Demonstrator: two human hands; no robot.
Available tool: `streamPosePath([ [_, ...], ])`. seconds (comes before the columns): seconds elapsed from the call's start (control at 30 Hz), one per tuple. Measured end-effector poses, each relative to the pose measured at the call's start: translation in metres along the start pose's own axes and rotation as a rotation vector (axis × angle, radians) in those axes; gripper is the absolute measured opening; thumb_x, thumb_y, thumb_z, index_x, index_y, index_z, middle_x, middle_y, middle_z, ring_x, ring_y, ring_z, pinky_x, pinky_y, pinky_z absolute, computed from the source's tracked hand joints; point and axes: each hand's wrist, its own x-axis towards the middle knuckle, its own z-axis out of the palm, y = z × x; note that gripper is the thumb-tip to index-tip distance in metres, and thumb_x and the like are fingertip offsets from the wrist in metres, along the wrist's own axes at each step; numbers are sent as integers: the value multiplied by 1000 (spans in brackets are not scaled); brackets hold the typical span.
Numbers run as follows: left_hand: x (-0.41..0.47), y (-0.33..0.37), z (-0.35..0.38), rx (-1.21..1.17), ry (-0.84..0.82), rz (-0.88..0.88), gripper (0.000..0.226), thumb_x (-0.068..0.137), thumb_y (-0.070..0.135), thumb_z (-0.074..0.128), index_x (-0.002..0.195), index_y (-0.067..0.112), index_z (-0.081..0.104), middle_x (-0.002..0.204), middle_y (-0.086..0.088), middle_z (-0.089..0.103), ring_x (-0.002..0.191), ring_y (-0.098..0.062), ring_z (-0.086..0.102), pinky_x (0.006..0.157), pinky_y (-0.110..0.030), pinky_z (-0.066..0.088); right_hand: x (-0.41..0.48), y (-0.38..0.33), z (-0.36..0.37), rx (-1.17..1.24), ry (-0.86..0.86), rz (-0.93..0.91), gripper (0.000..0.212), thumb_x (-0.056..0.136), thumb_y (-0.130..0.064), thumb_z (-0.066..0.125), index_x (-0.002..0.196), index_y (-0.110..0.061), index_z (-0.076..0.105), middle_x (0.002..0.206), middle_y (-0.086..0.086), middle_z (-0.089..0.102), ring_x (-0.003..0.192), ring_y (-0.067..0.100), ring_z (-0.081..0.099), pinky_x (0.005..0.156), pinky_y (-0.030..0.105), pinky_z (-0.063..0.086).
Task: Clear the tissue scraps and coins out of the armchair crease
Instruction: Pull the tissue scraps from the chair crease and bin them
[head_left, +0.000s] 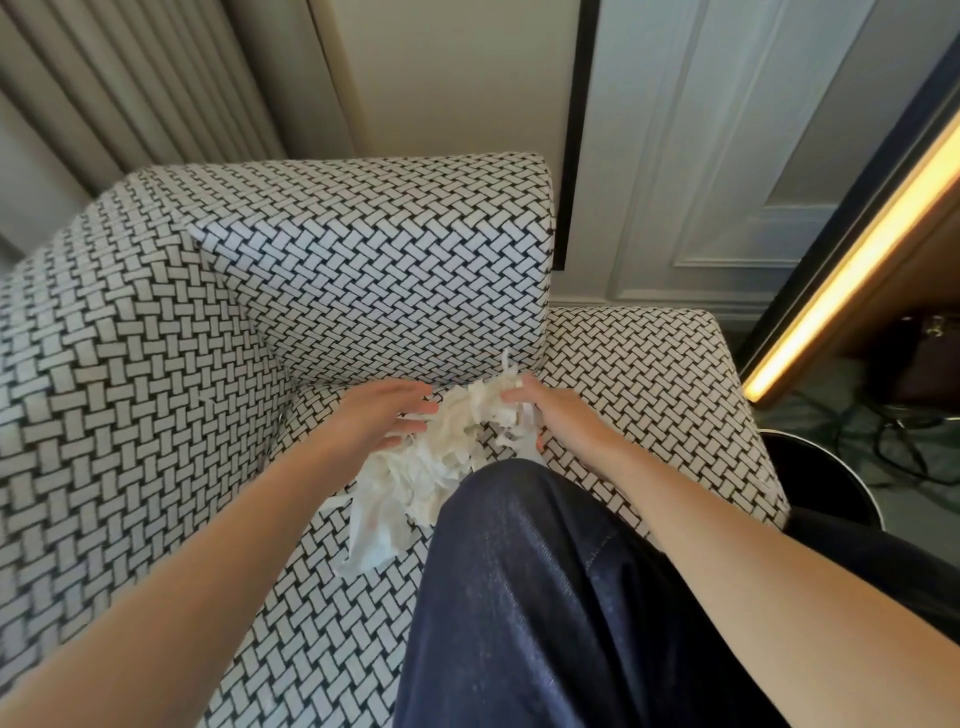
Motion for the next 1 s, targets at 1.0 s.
streamPosePath([
  [1.0,47,28,101,718,-235,43,35,90,29,44,101,5,67,114,-6,64,113,-23,55,100,-40,42,-27,39,-99,555,577,23,39,85,0,60,115,-24,65,131,-4,53,121,18,47,104,45,42],
])
